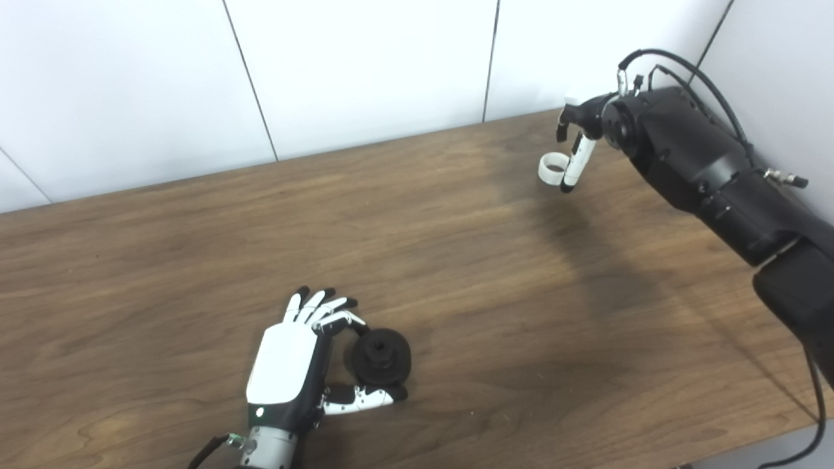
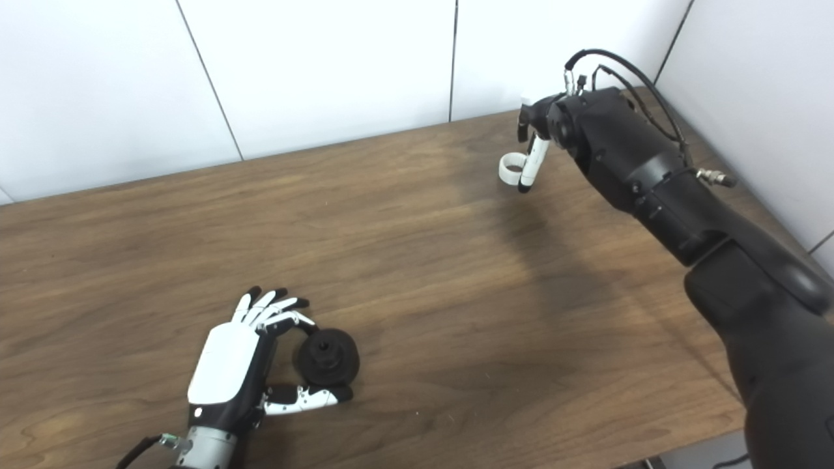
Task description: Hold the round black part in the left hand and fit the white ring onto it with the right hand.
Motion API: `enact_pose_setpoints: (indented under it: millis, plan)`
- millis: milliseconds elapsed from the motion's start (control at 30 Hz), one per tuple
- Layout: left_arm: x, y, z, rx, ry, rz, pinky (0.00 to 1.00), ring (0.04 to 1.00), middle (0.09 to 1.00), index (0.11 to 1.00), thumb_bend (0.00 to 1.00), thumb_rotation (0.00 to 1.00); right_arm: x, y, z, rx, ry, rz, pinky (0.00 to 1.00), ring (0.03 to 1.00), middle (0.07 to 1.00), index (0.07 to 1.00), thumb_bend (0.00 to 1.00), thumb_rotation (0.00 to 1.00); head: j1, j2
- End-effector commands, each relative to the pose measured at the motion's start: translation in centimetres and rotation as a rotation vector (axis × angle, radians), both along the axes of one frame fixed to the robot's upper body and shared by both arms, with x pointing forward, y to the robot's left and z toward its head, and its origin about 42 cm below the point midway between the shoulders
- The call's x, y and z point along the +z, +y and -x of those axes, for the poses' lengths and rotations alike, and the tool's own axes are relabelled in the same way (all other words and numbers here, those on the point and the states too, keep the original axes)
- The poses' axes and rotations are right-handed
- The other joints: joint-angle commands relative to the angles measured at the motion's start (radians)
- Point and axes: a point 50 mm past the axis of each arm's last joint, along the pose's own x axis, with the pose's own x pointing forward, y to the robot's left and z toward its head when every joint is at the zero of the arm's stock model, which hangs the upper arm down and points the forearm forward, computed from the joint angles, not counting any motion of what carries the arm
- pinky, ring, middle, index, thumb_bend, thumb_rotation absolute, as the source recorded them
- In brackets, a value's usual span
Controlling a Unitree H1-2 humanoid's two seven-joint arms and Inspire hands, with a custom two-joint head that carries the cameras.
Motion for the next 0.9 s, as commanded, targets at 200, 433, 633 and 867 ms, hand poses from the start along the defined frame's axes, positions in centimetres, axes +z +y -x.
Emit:
enact_pose_setpoints:
  millis: [200,433,633,867]
  plan:
    - [-2.44,1.05,1.43,0.005,0.131,-0.099,1.0,0.914,0.81,0.483,0.53,0.06,2.79,-0.56,-0.41,0.017,-0.099,0.044,1.0,0.993,0.943,0.773,0.84,0.35,0.001,0.001]
    - [-2.45,0.99,1.37,0.005,0.128,-0.099,1.0,0.914,0.807,0.483,0.53,0.06,2.81,-0.26,-0.46,0.018,-0.111,0.039,1.0,0.987,0.94,0.773,0.83,0.33,0.0,0.001]
    - [-2.44,0.91,1.3,0.004,0.129,-0.105,1.0,0.914,0.808,0.483,0.53,0.06,2.82,0.03,-0.39,0.028,-0.111,0.038,1.0,0.985,0.941,0.763,0.82,0.32,0.002,0.0]
    - [-2.44,0.83,1.33,0.003,0.126,-0.103,1.0,0.914,0.808,0.483,0.53,0.06,2.54,0.16,-0.4,0.04,-0.135,0.019,1.0,0.98,0.939,0.749,0.82,0.29,0.004,0.002]
